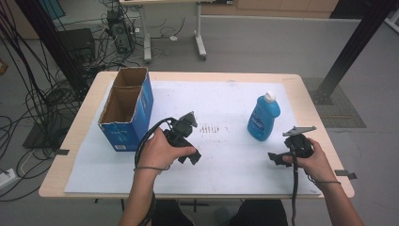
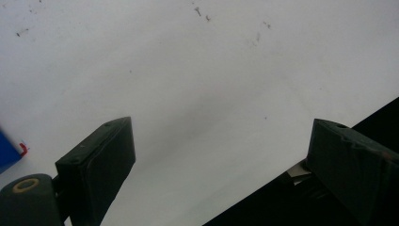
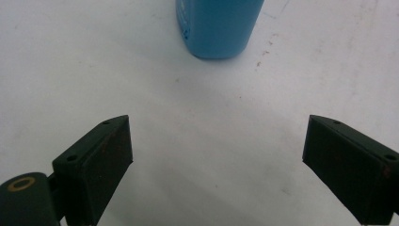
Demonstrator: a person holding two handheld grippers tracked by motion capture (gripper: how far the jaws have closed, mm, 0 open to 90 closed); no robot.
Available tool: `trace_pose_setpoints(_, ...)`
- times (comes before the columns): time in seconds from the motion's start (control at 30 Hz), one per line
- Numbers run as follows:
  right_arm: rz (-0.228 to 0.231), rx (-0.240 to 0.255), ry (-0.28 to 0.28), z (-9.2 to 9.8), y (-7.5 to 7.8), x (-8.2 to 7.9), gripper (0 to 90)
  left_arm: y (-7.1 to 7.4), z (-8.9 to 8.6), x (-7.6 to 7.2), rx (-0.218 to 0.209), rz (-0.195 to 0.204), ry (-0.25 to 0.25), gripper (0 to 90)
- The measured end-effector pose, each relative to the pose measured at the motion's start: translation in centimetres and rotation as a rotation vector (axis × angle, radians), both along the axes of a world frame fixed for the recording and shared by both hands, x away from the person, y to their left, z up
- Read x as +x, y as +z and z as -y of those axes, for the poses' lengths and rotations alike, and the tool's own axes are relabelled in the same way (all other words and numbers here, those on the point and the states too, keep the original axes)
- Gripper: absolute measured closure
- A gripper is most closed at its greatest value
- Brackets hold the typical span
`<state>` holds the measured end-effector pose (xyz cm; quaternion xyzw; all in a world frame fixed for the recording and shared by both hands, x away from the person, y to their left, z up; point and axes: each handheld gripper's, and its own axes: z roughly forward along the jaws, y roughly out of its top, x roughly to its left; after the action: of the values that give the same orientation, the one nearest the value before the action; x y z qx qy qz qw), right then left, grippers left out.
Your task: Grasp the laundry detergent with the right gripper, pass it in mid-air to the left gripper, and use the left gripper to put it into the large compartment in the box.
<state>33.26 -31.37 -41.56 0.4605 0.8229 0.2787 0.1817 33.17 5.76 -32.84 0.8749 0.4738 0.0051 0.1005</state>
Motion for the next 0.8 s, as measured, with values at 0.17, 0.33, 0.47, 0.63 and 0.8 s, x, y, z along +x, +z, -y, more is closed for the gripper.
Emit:
trace_pose_setpoints(0.17, 0.046, 0.025, 0.007, 0.0, -0.4, 0.0, 8.7, -0.1, 0.0, 0.0, -0.001, -0.002, 0.001, 8.5)
trace_pose_setpoints(0.33, 0.065, 0.052, 0.012, 0.2, -0.9, 0.2, 8.3, -0.2, 0.1, 0.1, -0.005, 0.001, 0.005, 8.4)
trace_pose_setpoints(0.47, 0.112, 0.096, 0.027, 0.3, -1.2, 0.2, 8.0, -0.2, 0.1, 0.1, -0.008, 0.002, 0.005, 8.4)
trace_pose_setpoints(0.63, 0.161, 0.126, 0.032, 0.2, -1.4, 0.4, 7.3, -0.2, 0.0, 0.1, -0.011, 0.006, 0.014, 8.5)
trace_pose_setpoints(0.8, 0.201, 0.168, 0.035, 0.2, -1.5, 0.5, 7.1, -0.3, -0.1, 0.1, -0.012, 0.005, 0.014, 8.4)
